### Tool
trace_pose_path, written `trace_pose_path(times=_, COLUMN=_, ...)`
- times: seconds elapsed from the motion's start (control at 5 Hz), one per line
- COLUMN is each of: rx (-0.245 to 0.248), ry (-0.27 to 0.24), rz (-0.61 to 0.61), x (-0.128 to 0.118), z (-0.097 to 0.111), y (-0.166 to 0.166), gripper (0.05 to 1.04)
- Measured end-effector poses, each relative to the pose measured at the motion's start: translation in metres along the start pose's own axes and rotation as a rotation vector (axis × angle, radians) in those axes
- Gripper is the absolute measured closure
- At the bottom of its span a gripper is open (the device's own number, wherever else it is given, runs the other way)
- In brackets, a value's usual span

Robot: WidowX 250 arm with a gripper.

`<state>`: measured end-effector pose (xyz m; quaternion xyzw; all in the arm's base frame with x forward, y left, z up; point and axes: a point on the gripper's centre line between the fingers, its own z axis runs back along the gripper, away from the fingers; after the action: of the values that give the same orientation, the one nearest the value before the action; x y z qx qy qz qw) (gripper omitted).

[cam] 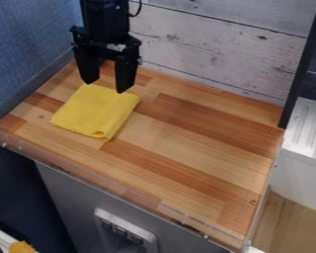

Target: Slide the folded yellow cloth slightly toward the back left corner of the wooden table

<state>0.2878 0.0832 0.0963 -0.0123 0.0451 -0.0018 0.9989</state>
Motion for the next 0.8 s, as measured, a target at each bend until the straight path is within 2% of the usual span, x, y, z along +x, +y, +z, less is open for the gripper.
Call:
trace_pose_path(times=0.2, rx=-0.007, ry=0.008, rz=0.037, x=0.001, z=-0.004, y=0.000, gripper=0.085)
trace_pose_path(times=0.8, rx=0.004, ry=-0.090, rz=0.273, x=0.010, z=0.000, y=0.029, gripper=0.085)
